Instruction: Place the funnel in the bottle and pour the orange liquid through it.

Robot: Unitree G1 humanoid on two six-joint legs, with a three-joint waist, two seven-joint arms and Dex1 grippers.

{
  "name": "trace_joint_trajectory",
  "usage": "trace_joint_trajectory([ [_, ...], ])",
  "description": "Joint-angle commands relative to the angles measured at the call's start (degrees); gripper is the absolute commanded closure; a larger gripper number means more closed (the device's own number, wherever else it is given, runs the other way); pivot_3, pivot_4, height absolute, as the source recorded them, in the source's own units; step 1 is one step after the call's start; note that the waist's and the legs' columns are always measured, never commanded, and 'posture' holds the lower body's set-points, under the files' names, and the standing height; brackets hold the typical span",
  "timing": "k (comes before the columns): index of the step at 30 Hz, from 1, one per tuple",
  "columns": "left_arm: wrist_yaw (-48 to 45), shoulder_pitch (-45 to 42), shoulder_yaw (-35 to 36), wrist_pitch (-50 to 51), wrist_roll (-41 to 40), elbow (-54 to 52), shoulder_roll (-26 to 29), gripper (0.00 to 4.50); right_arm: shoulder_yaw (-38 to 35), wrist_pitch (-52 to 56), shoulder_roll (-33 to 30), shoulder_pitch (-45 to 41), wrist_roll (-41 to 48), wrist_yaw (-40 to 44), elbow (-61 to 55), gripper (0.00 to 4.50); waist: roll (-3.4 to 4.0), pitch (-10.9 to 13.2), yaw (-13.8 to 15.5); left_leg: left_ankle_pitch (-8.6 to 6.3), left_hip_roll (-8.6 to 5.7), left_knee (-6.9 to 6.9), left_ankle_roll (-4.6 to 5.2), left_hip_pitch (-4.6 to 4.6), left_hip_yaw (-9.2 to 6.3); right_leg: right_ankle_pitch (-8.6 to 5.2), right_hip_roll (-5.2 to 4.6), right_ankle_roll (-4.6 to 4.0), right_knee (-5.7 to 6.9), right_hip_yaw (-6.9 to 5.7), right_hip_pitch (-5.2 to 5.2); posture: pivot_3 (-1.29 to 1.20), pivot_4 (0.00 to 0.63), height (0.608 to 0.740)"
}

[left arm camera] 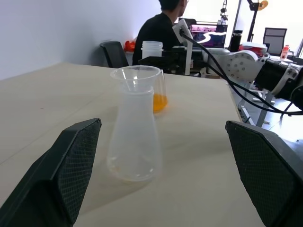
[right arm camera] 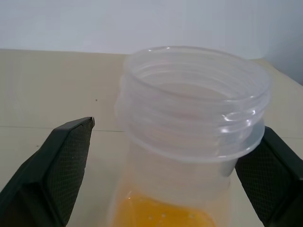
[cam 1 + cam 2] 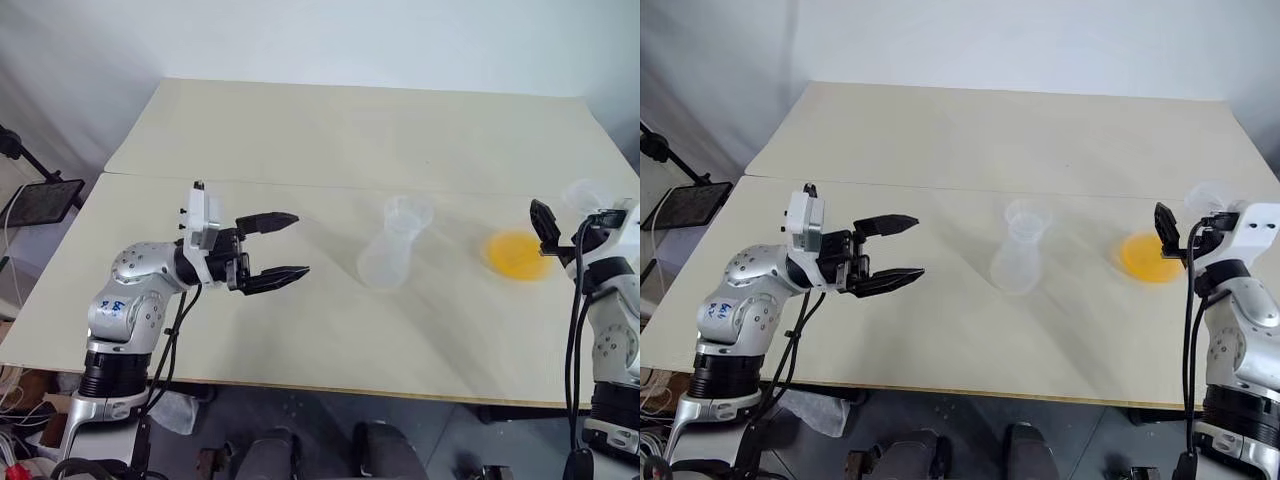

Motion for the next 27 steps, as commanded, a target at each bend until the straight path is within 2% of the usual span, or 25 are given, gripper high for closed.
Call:
trace_joint_trajectory([
  [1,0.1,0.2,0.4,0.0,-1.3,-2.0,0.3,0.01,-1.0,-2.0,-1.1,-0.7,-0.4,0.2,0.1,0.18,0.0,0.0,0.0,0.0,0.0,0.0,0.0,0.0,0.0,0.0,0.0,0.0,0.0,0.0,0.0,0.0,0.15,0.74],
  [3,0.1,0.3,0.4,0.0,-1.3,-2.1,0.3,0.0,-1.2,-3.5,-0.8,-1.0,-0.6,0.3,0.6,0.58,0.0,0.0,0.0,0.0,0.0,0.0,0.0,0.0,0.0,0.0,0.0,0.0,0.0,0.0,0.0,0.0,0.15,0.74],
  [7,0.0,0.4,0.4,0.0,-1.3,-2.2,0.4,0.0,-2.1,-5.3,-0.5,-1.5,-0.2,-0.1,1.7,1.92,0.0,0.0,0.0,0.0,0.0,0.0,0.0,-0.01,0.0,0.0,0.0,0.0,-0.02,0.0,0.0,0.0,0.15,0.74],
  [8,0.0,0.4,0.4,0.1,-1.3,-2.2,0.4,0.0,-2.3,-5.5,-0.2,-1.5,0.3,0.2,1.7,2.01,0.0,0.0,0.0,0.0,0.0,0.0,0.0,-0.01,0.0,0.0,0.0,0.0,-0.02,0.0,0.0,0.0,0.15,0.74],
  [19,-0.2,0.3,0.2,-0.3,-0.9,-1.8,0.4,0.0,-1.0,-5.8,0.1,-0.8,2.3,3.1,-3.0,2.01,0.02,0.0,-0.1,0.0,0.01,-0.01,-0.01,-0.02,0.0,0.0,0.0,0.0,-0.05,0.0,-0.01,0.0,0.15,0.74],
  [23,0.1,0.5,0.1,-0.8,-0.1,-1.0,0.5,0.0,6.1,-4.0,-3.2,-0.8,-0.4,7.6,-14.1,2.01,0.26,0.2,-0.2,0.0,0.01,-0.01,-0.01,-0.04,0.02,0.0,0.0,0.0,-0.1,0.02,-0.03,0.0,0.15,0.74],
  [27,0.6,0.2,-0.1,-0.7,-0.1,-0.6,0.1,0.0,13.2,-5.6,-6.7,-1.2,-8.5,8.5,-19.0,2.01,0.27,0.2,-0.1,0.02,0.12,-0.04,-0.07,-0.04,0.03,0.0,0.1,0.0,-0.16,0.0,-0.05,0.0,0.15,0.74],
])
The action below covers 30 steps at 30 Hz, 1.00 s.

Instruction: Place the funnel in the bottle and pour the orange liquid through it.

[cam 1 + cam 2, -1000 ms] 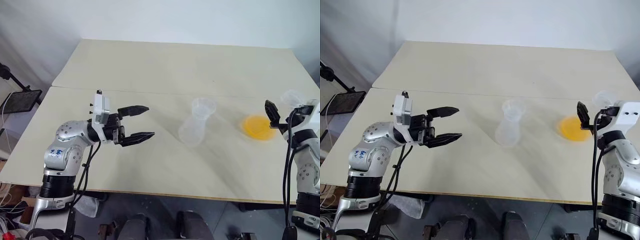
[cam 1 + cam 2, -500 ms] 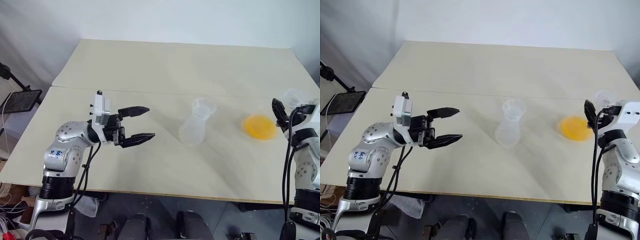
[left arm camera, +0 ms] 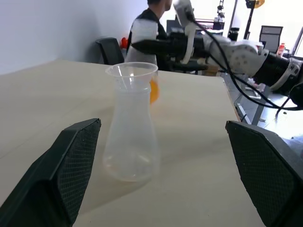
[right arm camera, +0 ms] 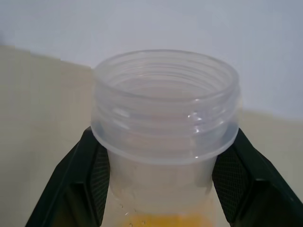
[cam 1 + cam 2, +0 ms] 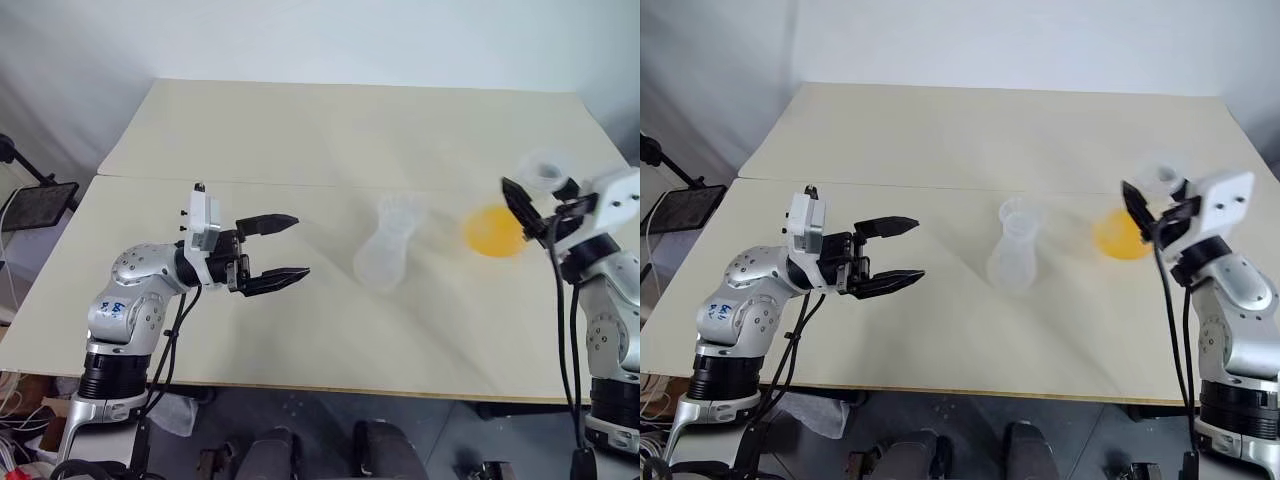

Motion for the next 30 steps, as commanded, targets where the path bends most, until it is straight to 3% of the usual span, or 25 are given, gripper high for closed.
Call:
trace_joint_trajectory([
  [1,0.5,-0.2,0.1,-0.7,-0.2,-0.5,-0.1,0.0,4.2,-2.0,-2.6,-0.9,-5.9,0.8,-5.2,2.01,0.0,0.0,0.1,0.0,0.0,0.0,0.0,0.0,0.0,0.0,0.0,0.0,-0.04,0.0,0.02,0.0,0.15,0.74],
  [9,1.5,0.0,-0.5,-0.8,-0.2,-0.8,-1.0,0.0,10.5,-2.2,0.3,-3.0,-11.1,-1.2,-10.4,2.01,-0.01,0.0,0.3,0.0,-0.07,0.0,0.01,-0.1,-0.11,0.0,-0.05,0.0,-0.13,-0.08,0.0,0.0,0.15,0.74],
  [30,2.5,-0.6,-1.0,-1.0,-0.1,-0.8,-1.9,0.0,13.2,-10.9,-1.2,-3.9,-29.2,-3.7,-7.5,2.01,-0.01,0.0,0.1,0.0,-0.07,0.0,0.01,-0.11,-0.09,0.0,-0.02,0.0,-0.14,-0.07,0.0,0.0,0.15,0.74],
])
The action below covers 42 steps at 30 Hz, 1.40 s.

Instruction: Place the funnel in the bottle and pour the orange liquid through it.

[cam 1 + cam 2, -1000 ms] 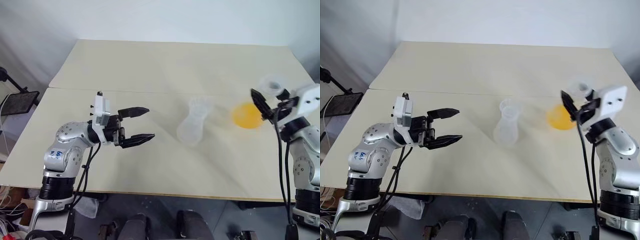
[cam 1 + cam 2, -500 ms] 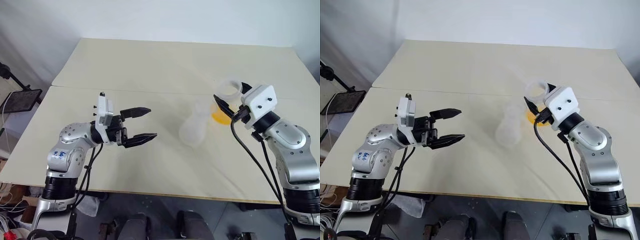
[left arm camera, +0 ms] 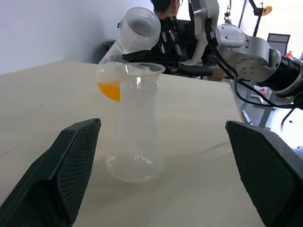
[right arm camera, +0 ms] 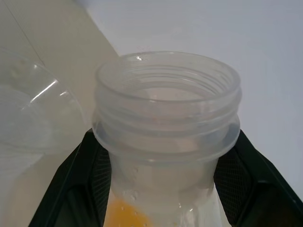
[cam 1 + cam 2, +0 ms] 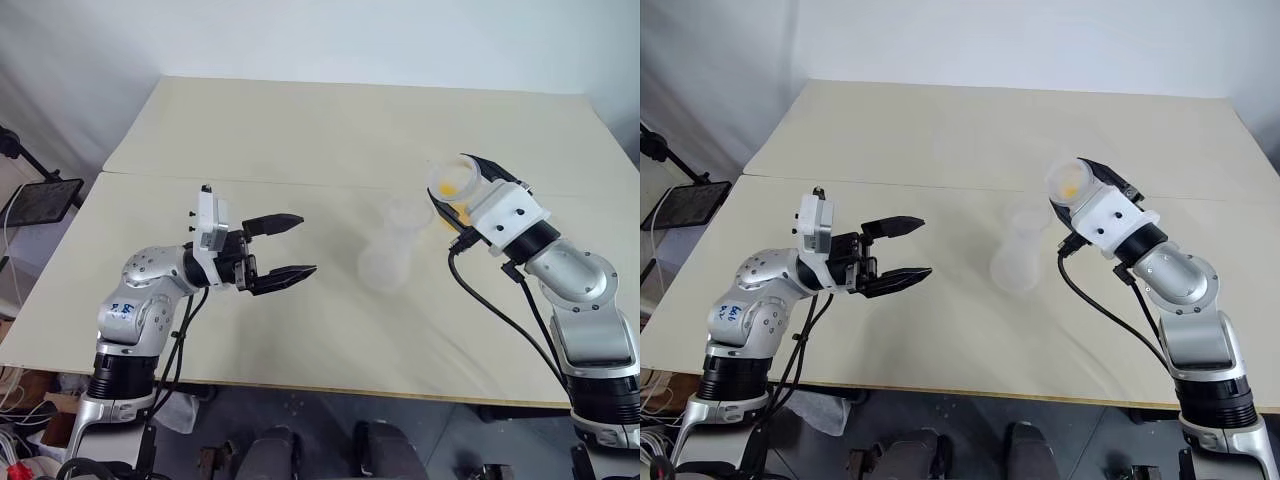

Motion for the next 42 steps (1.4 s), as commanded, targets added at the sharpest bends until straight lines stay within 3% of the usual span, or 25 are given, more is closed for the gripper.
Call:
trace_joint_trajectory([
  [1,0.3,-0.6,0.0,-0.8,-0.2,-0.9,-0.1,0.0,0.1,-1.0,-0.7,-1.8,-2.9,-1.3,-1.3,2.01,0.0,0.0,0.0,0.0,0.0,0.0,0.0,0.0,0.0,0.0,0.0,0.0,0.0,0.0,0.0,0.0,0.15,0.74],
  [21,0.9,-1.1,-0.5,-0.8,-0.4,-0.5,-0.8,0.0,2.5,-8.6,-4.3,-3.7,-20.5,-5.7,-1.9,2.01,0.0,0.0,-0.1,0.0,0.0,0.0,-0.01,0.0,0.02,0.0,0.02,0.0,0.0,0.0,-0.01,0.0,0.15,0.74],
  [42,1.3,-1.2,-0.3,-0.9,-0.5,-0.4,-1.4,0.0,3.1,-17.1,-7.5,-4.5,-28.8,-7.7,0.7,2.01,0.0,0.0,-0.1,0.01,0.01,0.0,-0.02,0.0,0.03,0.0,0.03,0.0,-0.02,0.01,-0.01,0.0,0.15,0.74],
])
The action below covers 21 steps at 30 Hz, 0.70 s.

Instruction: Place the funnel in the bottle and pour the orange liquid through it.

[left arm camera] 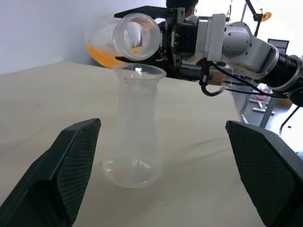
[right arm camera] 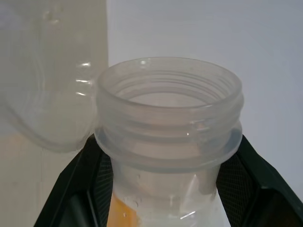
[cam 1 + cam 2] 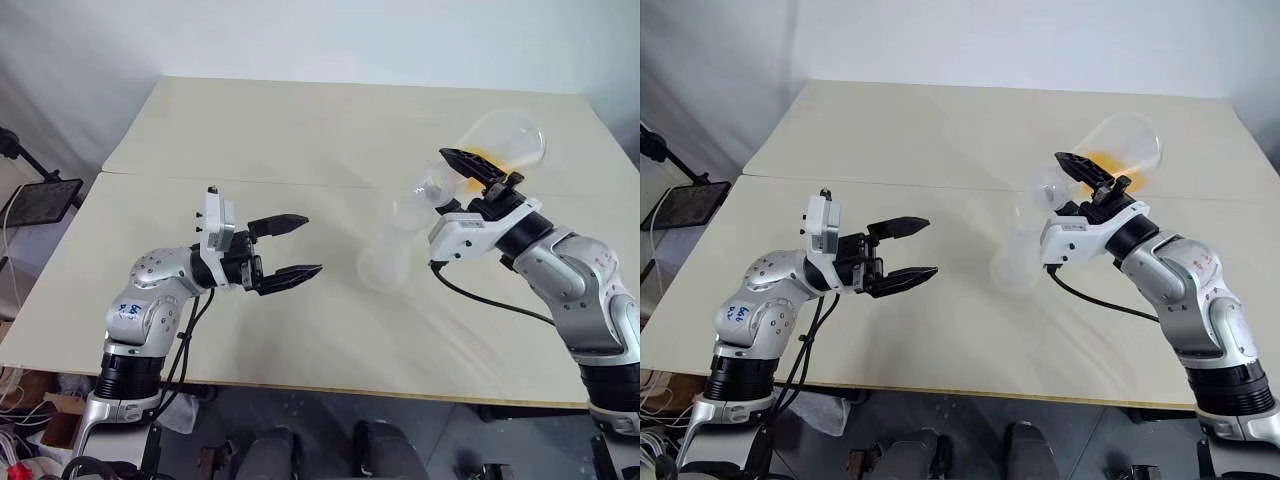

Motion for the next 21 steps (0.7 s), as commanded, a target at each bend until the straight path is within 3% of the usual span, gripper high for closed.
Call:
trace_joint_trajectory([
  [1,0.1,-1.2,0.6,-0.9,-0.6,-0.5,-0.2,0.0,-1.3,-1.8,-0.9,-1.2,-1.1,-2.3,-1.2,2.01,0.0,0.0,0.0,0.0,0.0,0.0,0.0,0.0,0.0,0.0,0.0,0.0,0.0,0.0,0.0,0.0,0.15,0.74],
  [21,0.6,-1.4,0.6,-1.0,-0.6,-0.3,-0.6,0.0,-1.4,-2.9,-1.5,-2.2,-5.9,-4.7,0.9,2.01,0.0,0.0,0.0,0.01,0.0,0.0,-0.01,0.0,0.01,0.0,0.0,0.0,0.0,0.0,0.0,0.0,0.15,0.74],
])
